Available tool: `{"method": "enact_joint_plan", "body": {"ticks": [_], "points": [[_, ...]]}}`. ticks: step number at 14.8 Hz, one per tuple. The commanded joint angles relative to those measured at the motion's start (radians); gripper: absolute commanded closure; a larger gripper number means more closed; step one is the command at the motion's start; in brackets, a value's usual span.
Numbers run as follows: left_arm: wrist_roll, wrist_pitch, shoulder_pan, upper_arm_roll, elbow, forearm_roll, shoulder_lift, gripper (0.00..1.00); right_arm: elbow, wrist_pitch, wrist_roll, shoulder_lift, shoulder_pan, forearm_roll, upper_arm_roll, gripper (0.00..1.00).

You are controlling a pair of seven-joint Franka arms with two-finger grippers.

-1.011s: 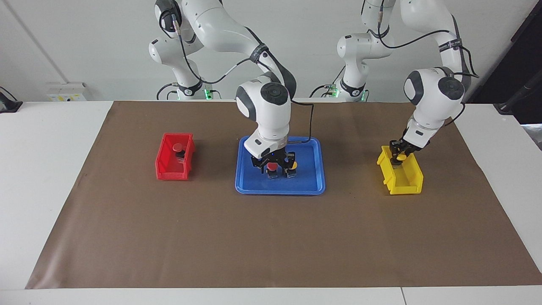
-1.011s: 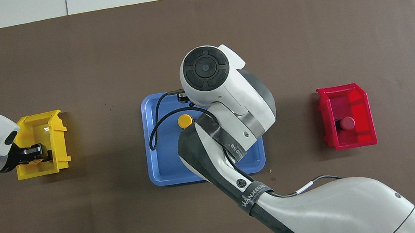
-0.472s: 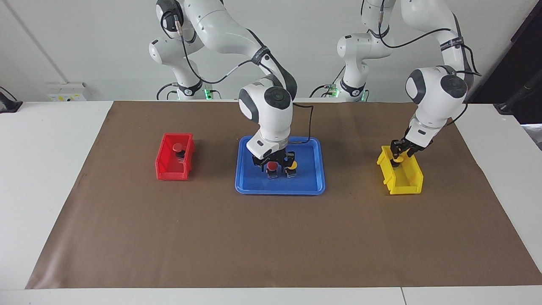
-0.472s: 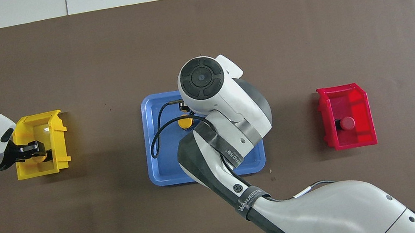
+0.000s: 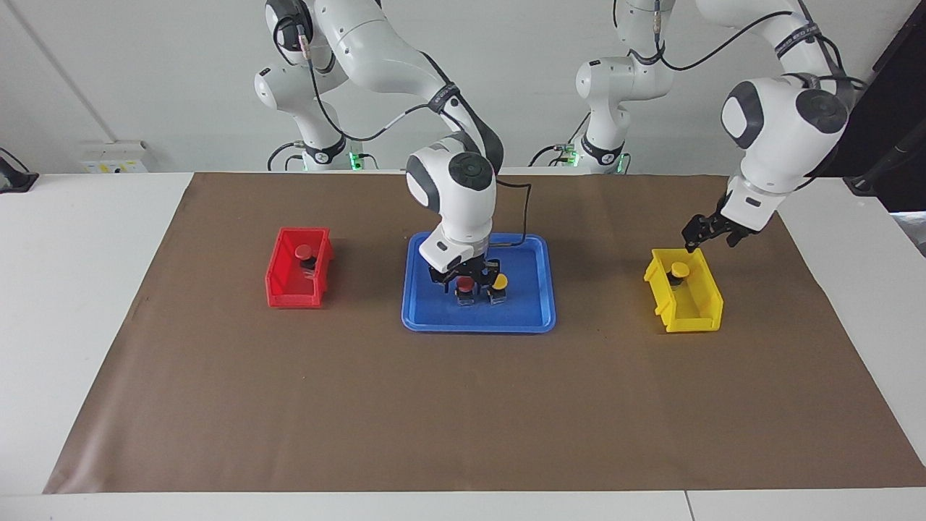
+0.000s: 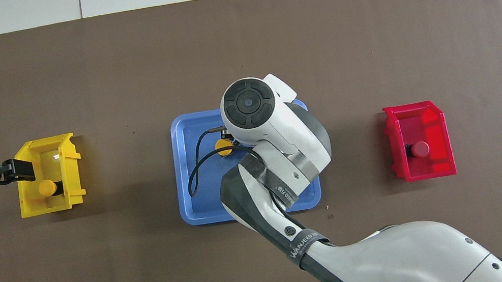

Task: Sort red and yellow buttons by color
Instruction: 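Grasp the second red button with the right gripper while the left releases, then carry the red button into the red bin with the right gripper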

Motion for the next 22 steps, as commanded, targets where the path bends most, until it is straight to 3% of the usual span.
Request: {"method": "enact_joint_plan", "body": {"ticks": [1, 3, 5, 8, 12, 17, 19, 22], "points": [[0.001, -0.135, -0.004, -0.005, 0.141, -0.058, 0.012, 0.00, -0.043, 0.022, 0.004, -0.032, 0.004, 0.001, 0.004, 0.33], [-0.002, -0.178, -0.016, -0.013, 0.191, -0.072, 0.005, 0.00, -0.043, 0.022, 0.002, -0.032, 0.002, 0.006, 0.006, 0.38], [0.004, -0.263, -0.033, -0.014, 0.268, -0.071, 0.013, 0.00, -0.042, 0.022, 0.001, -0.032, 0.002, 0.007, 0.006, 0.52], [0.004, -0.278, -0.061, -0.016, 0.276, -0.069, 0.013, 0.00, -0.036, 0.017, -0.001, -0.031, -0.004, 0.007, 0.006, 0.72], [0.004, -0.268, -0.061, -0.016, 0.276, -0.069, 0.013, 0.00, 0.024, -0.093, -0.060, -0.075, -0.082, 0.009, 0.006, 0.74], [-0.015, -0.181, -0.076, -0.021, 0.262, -0.074, 0.024, 0.00, 0.010, -0.347, -0.318, -0.268, -0.249, 0.011, 0.005, 0.74], [-0.131, -0.111, -0.148, -0.019, 0.244, -0.075, 0.059, 0.00, -0.029, -0.421, -0.434, -0.334, -0.342, 0.011, 0.003, 0.74], [-0.323, -0.005, -0.277, -0.019, 0.224, -0.075, 0.125, 0.00, -0.112, -0.403, -0.614, -0.376, -0.467, 0.009, 0.003, 0.74]]}}
